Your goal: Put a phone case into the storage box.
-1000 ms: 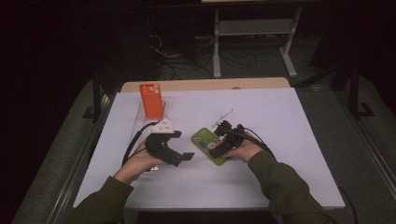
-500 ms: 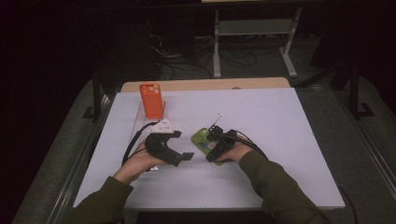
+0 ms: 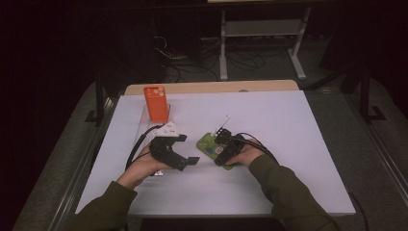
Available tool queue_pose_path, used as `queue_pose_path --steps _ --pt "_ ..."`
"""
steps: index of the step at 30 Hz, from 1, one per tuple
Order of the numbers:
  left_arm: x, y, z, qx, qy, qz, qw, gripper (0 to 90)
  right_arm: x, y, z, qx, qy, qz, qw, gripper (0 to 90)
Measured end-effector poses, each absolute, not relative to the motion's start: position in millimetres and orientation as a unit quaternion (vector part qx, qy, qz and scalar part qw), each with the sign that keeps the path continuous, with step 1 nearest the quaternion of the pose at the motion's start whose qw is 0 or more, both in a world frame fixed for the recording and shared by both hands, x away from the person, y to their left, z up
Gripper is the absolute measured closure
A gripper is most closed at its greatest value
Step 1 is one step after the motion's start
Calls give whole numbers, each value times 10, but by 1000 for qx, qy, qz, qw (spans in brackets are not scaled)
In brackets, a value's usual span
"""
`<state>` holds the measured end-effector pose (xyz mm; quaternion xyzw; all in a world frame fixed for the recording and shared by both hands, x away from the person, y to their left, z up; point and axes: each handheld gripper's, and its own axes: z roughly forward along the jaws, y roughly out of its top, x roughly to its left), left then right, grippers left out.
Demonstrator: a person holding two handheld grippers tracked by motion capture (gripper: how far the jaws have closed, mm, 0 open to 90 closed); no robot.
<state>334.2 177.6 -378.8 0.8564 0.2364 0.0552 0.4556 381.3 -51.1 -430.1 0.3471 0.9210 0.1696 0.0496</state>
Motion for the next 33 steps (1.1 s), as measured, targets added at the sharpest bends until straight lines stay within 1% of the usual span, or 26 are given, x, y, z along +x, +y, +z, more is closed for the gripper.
queue_pose_path --steps 4,6,7,10,12,15,17,18,22,23,27,33 --pt "3345 1769 -3775 861 230 61 450 21 3825 -605 -4265 333 926 172 52 155" --pt "3350 1762 -3766 864 225 61 447 21 3823 -680 -4217 330 926 179 45 155" --pt "3353 1759 -3762 865 221 61 447 21 3832 -726 -4198 316 931 173 52 155" --pt "3369 1738 -3739 872 202 70 441 21 3823 -843 -4096 299 936 179 48 155" --pt "3365 1719 -3737 870 203 65 445 21 3818 -874 -4065 295 936 186 45 155" --pt "3375 1675 -3716 878 184 61 438 21 3809 -977 -3955 262 944 193 50 154" --pt "3388 1610 -3696 890 158 71 421 21 3806 -1023 -3909 248 948 196 44 154" --pt "3396 1586 -3693 894 152 68 416 21 3800 -1044 -3890 234 951 196 43 154" --pt "3424 1525 -3681 899 146 76 407 21 3756 -1088 -3833 192 959 207 33 154" --pt "3454 1492 -3682 899 146 66 408 21 3741 -1088 -3824 184 960 207 29 154" --pt "3489 1450 -3694 901 138 62 406 21 3695 -1059 -3800 153 967 202 18 154" --pt "3534 1392 -3701 906 105 45 408 21 3656 -994 -3773 113 973 203 13 154"
